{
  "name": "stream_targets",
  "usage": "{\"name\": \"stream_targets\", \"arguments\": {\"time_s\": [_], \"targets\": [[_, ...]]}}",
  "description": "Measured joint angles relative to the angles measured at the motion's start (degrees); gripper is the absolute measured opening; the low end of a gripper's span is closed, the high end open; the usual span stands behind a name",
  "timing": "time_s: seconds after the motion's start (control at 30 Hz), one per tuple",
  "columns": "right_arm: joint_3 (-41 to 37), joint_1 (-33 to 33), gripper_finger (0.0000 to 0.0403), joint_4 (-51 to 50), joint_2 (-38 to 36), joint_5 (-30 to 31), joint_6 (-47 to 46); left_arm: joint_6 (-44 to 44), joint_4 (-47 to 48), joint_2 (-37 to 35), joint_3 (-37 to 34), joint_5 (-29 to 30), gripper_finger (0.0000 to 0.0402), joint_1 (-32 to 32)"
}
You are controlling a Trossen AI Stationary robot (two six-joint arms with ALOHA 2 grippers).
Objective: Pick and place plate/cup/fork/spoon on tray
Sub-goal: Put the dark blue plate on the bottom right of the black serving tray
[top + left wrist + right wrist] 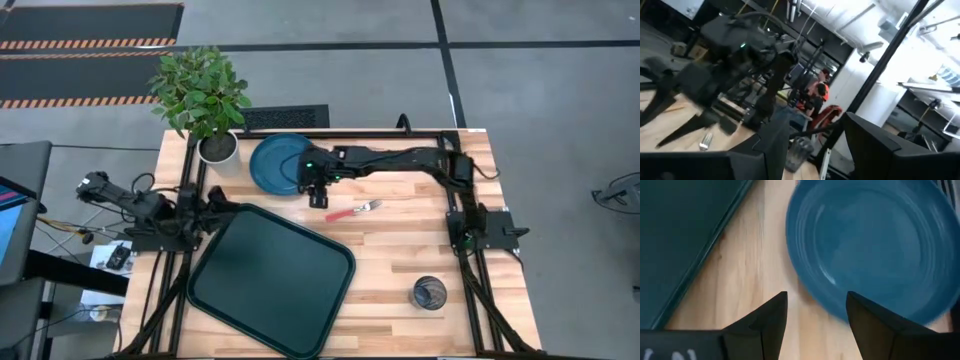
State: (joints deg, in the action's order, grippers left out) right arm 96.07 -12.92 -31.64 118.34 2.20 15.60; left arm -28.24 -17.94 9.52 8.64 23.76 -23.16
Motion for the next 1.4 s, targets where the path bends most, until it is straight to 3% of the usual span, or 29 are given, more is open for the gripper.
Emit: {"name": "stream_targets", "arguments": {"time_s": [0.17, 0.33, 0.97, 1.4], "targets": [[6.0, 1.1, 0.0226, -1.6, 5.6, 3.6, 6.4, -2.2, 19.9, 0.1, 10.4, -1.9, 0.0176, 0.0], [9.0, 1.2, 0.0226, -3.0, 8.8, 4.1, 7.7, -6.0, 35.8, 0.9, 15.8, 2.0, 0.0176, 0.0], [9.9, 0.0, 0.0222, -4.6, 14.4, 7.5, 6.5, -5.6, 39.4, 2.6, 15.9, 5.7, 0.0176, 0.0], [10.0, -1.1, 0.0133, -4.5, 15.6, 8.1, 7.1, -5.5, 39.6, 2.6, 15.9, 7.1, 0.0176, 0.0]]}}
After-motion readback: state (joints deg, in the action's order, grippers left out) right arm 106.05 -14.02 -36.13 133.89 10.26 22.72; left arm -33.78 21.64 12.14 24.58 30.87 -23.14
